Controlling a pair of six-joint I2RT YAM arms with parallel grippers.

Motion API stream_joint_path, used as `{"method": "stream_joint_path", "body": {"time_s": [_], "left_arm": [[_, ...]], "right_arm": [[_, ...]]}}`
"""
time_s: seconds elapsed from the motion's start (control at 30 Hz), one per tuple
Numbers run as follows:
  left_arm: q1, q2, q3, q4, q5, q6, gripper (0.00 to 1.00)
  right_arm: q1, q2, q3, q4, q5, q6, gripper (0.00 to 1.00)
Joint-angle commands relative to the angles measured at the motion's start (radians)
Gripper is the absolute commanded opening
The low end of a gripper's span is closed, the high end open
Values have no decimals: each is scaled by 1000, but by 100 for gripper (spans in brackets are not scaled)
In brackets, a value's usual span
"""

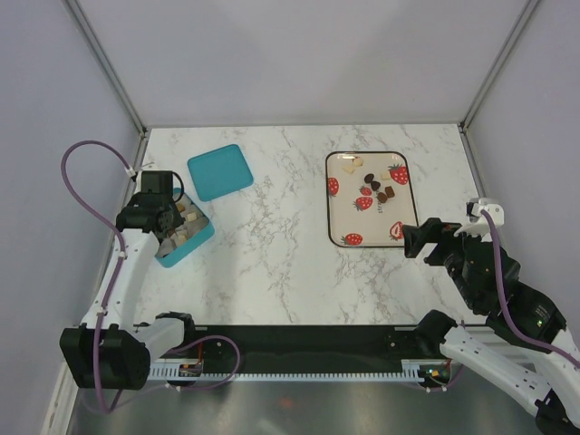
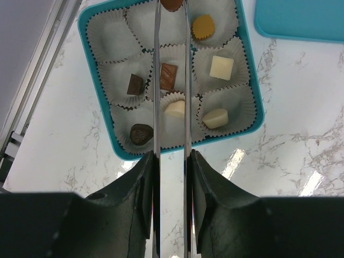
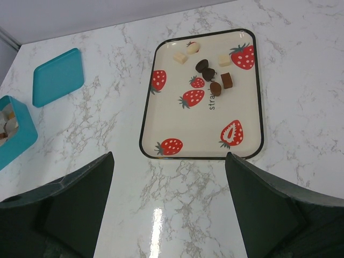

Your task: Pack the chocolate

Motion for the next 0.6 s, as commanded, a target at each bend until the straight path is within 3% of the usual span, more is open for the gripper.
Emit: {"method": "stream_joint_path", "body": {"time_s": [0.0, 0.57], "left_arm": [[10, -5, -7, 15, -7, 33, 36], [58, 45, -57, 54, -18, 49, 38]], "right_arm": [[6, -9, -8, 35, -3, -8, 93], [5, 0, -2, 40, 8, -23, 93]]}}
